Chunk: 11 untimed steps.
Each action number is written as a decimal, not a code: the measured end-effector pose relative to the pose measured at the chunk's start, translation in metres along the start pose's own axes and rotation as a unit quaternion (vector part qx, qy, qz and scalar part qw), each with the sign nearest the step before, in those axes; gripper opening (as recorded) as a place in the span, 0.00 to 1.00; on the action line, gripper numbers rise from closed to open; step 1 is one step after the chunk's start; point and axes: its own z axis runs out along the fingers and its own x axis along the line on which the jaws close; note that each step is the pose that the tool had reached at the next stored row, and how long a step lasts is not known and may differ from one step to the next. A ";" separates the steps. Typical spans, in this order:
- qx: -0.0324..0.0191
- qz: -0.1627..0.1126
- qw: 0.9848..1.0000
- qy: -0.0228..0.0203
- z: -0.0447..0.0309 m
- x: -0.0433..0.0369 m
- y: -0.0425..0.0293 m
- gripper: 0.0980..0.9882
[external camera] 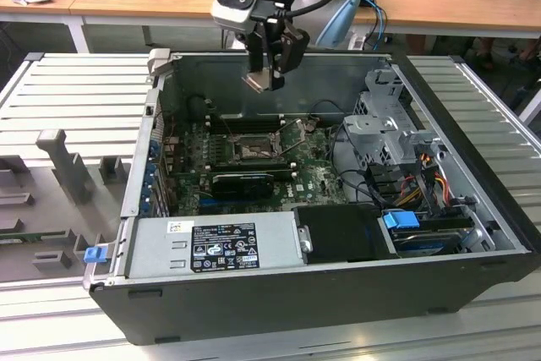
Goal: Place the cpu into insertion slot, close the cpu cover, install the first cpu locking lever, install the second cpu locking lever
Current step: 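Place the cpu into insertion slot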
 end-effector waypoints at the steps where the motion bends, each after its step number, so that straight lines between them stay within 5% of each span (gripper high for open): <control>1: 0.000 0.011 1.000 -0.001 0.0002 0.0000 0.0000 0.48; 4: -0.001 0.044 0.999 -0.004 0.0009 0.0000 -0.0001 0.48; 11: -0.002 0.115 0.993 -0.010 0.0025 0.0000 -0.0002 0.48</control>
